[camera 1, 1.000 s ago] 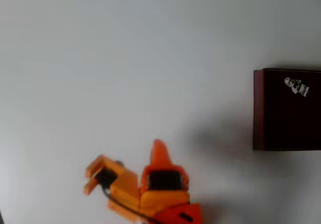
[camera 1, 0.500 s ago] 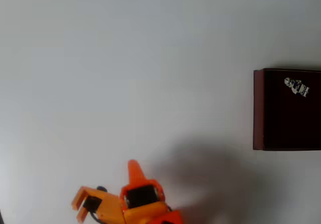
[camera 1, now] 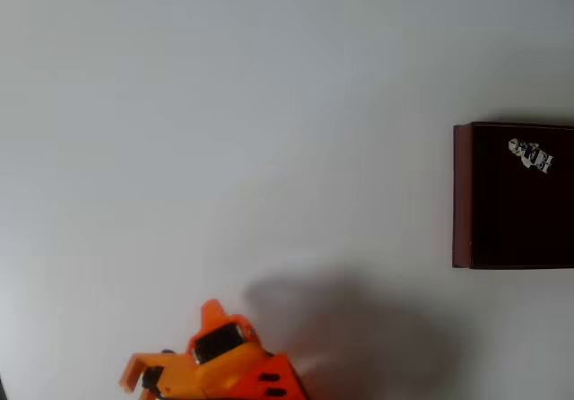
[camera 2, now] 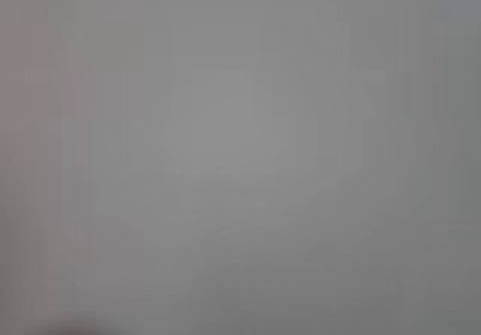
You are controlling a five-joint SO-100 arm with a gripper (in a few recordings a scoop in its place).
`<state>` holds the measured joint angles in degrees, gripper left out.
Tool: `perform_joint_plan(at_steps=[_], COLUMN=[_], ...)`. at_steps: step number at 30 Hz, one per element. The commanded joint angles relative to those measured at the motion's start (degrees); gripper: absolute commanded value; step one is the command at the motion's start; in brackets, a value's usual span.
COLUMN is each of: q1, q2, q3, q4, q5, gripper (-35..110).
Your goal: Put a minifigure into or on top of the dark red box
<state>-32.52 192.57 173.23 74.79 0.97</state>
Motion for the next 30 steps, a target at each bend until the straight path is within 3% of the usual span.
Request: perform_joint_plan(at_steps=[1,30], q1=[-3.6,-5.89], q2=[2.2,2.81], q3=[-0.53,-0.26], q4=[2.99,3.08], q5=[0.7,-1.85], gripper=[0,0])
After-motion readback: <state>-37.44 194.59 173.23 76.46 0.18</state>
